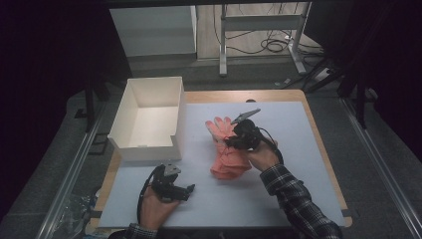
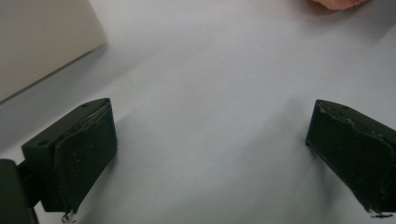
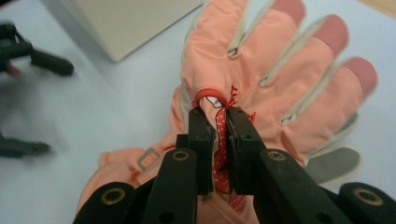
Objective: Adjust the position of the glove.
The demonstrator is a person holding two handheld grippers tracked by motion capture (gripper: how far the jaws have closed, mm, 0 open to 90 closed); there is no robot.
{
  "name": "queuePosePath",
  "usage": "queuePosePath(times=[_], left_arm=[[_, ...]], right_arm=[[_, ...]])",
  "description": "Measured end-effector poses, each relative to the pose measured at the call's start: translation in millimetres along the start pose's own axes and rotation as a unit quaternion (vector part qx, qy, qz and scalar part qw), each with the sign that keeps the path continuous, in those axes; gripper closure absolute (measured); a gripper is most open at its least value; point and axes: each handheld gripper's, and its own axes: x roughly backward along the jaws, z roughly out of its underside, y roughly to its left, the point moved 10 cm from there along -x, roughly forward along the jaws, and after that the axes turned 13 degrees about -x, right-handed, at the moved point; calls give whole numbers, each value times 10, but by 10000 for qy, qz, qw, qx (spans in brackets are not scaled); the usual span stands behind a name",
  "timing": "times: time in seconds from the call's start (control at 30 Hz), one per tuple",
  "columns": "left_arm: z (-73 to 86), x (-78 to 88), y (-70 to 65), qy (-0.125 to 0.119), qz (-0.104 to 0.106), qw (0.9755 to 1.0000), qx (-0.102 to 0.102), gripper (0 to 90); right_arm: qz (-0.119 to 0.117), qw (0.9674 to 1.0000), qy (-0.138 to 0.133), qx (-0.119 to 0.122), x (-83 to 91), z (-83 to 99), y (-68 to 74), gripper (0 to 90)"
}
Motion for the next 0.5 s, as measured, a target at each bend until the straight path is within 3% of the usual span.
queuePosePath(times=[0.13,0.27,0.33,0.4,0.5], left_arm=[[0,0,0,0,-1,10000,-1,19],[-3,-2,-1,-16,-5,10000,19,19],[-3,-1,-1,-15,-6,10000,18,19],[-2,0,-1,-11,-2,10000,12,19],[0,0,0,-5,-1,10000,2,19]], right_arm=[[203,9985,-115,-494,108,-91,15,816],[343,9942,-145,-1010,103,-128,58,816],[428,9928,-157,-1108,85,-130,82,815],[737,9905,-203,-1146,29,-123,86,814],[850,9881,-208,-1262,-73,-81,49,809]])
